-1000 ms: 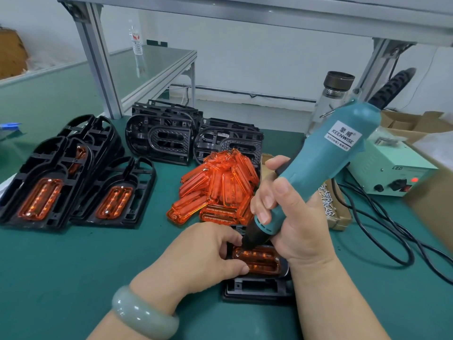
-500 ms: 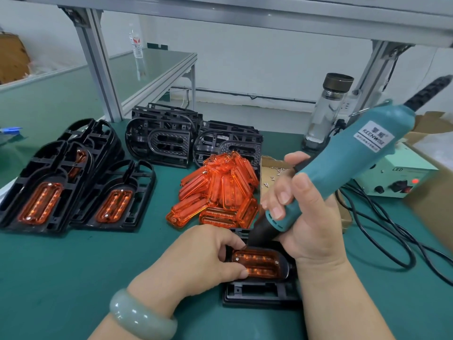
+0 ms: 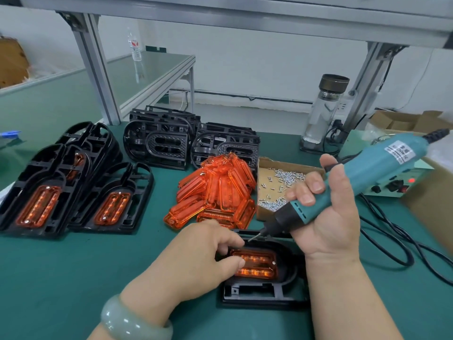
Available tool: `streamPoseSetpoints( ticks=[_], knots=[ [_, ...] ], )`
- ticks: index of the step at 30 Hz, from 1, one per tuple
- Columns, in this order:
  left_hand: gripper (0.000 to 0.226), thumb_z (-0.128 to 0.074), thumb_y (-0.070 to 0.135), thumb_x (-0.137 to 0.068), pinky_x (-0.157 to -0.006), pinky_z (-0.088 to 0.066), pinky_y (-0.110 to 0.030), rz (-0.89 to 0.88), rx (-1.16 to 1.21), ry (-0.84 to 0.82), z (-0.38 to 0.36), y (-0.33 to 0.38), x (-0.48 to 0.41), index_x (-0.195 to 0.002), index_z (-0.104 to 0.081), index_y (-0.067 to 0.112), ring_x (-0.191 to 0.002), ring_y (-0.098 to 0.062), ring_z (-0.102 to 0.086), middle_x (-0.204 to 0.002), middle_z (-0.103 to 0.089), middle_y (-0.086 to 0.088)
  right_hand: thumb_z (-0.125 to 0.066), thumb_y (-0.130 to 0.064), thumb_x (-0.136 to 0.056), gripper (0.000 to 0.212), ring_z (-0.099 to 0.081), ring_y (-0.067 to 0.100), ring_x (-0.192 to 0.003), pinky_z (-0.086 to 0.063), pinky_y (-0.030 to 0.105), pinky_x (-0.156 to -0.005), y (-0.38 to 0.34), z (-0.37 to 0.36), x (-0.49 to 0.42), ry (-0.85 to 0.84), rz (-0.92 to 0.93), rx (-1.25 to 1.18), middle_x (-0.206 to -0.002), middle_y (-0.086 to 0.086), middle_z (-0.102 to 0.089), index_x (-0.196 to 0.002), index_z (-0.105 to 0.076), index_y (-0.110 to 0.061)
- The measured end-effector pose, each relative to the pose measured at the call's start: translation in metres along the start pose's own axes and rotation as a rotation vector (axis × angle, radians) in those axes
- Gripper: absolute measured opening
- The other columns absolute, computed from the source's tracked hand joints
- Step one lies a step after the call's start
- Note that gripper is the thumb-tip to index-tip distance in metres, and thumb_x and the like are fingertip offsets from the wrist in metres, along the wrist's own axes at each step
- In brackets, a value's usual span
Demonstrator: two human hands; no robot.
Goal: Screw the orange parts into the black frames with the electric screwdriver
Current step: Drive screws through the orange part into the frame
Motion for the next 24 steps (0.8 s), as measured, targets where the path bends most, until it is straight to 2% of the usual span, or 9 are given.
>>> streamPoseSetpoints(
  ticks=[3,5,7,11,14,16,19,22,24],
  knots=[
    [0.042,-0.069,0.053,-0.07,-0.084,-0.037,-0.007,-0.081,0.042,0.034,0.002,0.011,-0.002,-0.11,-0.062,0.042,-0.095,0.011,-0.047,-0.097,-0.05,0.025,-0.058,-0.037,-0.083,0.02,-0.045,0.002,-0.045,-0.045,0.019,-0.056,-0.002,0.004,0.0,0.051,0.017,-0.036,-0.058,-0.012,-0.047,-0.098,-0.056,-0.024],
    [0.064,-0.069,0.059,-0.064,-0.095,-0.028,-0.003,-0.136,0.012,-0.036,-0.002,0.019,-0.004,-0.123,-0.052,0.042,-0.11,0.014,-0.038,-0.113,-0.041,0.034,-0.049,-0.036,-0.087,0.017,-0.045,0.001,-0.045,-0.045,0.018,-0.057,-0.004,0.006,-0.001,0.072,0.02,-0.067,-0.057,-0.012,-0.047,-0.097,-0.055,-0.024],
    [0.086,-0.072,0.063,-0.061,-0.099,-0.015,0.003,-0.169,-0.033,-0.089,-0.009,0.022,-0.005,-0.136,-0.037,0.04,-0.118,0.017,-0.024,-0.124,-0.03,0.036,-0.047,-0.036,-0.088,0.016,-0.044,0.001,-0.044,-0.044,0.018,-0.056,-0.005,0.007,-0.001,0.089,0.019,-0.093,-0.057,-0.012,-0.046,-0.097,-0.055,-0.024],
    [0.109,-0.074,0.065,-0.059,-0.116,-0.016,-0.024,-0.199,-0.165,-0.146,-0.022,0.027,-0.007,-0.147,-0.018,0.034,-0.136,-0.001,-0.011,-0.148,-0.019,0.019,-0.045,-0.036,-0.09,0.017,-0.043,0.001,-0.044,-0.044,0.018,-0.056,-0.006,0.009,0.0,0.115,0.019,-0.117,-0.057,-0.012,-0.045,-0.096,-0.055,-0.024],
    [0.111,-0.073,0.065,-0.059,-0.118,-0.016,-0.031,-0.22,-0.233,-0.169,-0.027,0.029,-0.009,-0.149,-0.017,0.03,-0.138,-0.005,-0.005,-0.152,-0.016,0.015,-0.045,-0.037,-0.09,0.017,-0.043,0.0,-0.045,-0.044,0.018,-0.056,-0.008,0.011,0.0,0.122,0.03,-0.126,-0.057,-0.012,-0.044,-0.097,-0.055,-0.024],
    [0.111,-0.073,0.064,-0.06,-0.118,-0.011,-0.031,-0.211,-0.251,-0.171,-0.028,0.028,-0.009,-0.149,-0.016,0.031,-0.138,-0.004,-0.001,-0.154,-0.013,0.014,-0.046,-0.037,-0.091,0.017,-0.042,0.0,-0.045,-0.044,0.018,-0.056,-0.009,0.012,-0.001,0.122,0.031,-0.137,-0.057,-0.012,-0.044,-0.097,-0.055,-0.025],
    [0.106,-0.073,0.064,-0.062,-0.111,-0.005,-0.024,-0.22,-0.26,-0.163,-0.028,0.029,-0.009,-0.148,-0.018,0.035,-0.133,-0.004,-0.003,-0.146,-0.019,0.014,-0.049,-0.039,-0.089,0.017,-0.042,0.0,-0.046,-0.044,0.016,-0.057,-0.009,0.013,-0.001,0.115,0.019,-0.176,-0.058,-0.013,-0.044,-0.095,-0.057,-0.025],
    [0.1,-0.073,0.063,-0.062,-0.114,0.004,-0.034,-0.202,-0.205,-0.166,-0.029,0.029,-0.006,-0.144,-0.021,0.041,-0.128,0.001,-0.003,-0.138,-0.02,0.016,-0.05,-0.039,-0.089,0.017,-0.043,0.0,-0.045,-0.044,0.015,-0.057,-0.01,0.015,-0.001,0.132,0.004,-0.222,-0.058,-0.013,-0.044,-0.092,-0.059,-0.025],
    [0.097,-0.073,0.063,-0.06,-0.116,-0.004,-0.037,-0.172,-0.155,-0.168,-0.029,0.027,-0.002,-0.141,-0.02,0.047,-0.129,-0.001,-0.005,-0.137,-0.018,0.02,-0.06,-0.037,-0.084,0.014,-0.043,0.0,-0.045,-0.044,0.016,-0.056,-0.01,0.014,-0.002,0.142,-0.002,-0.243,-0.058,-0.013,-0.044,-0.09,-0.061,-0.024]
  ],
)
Point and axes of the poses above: each hand's wrist, its own x-axis away from the middle knuckle, its own z-axis out of the back of the hand, y = z × x, the point moved 3 cm from there along -x, towards the middle knuckle
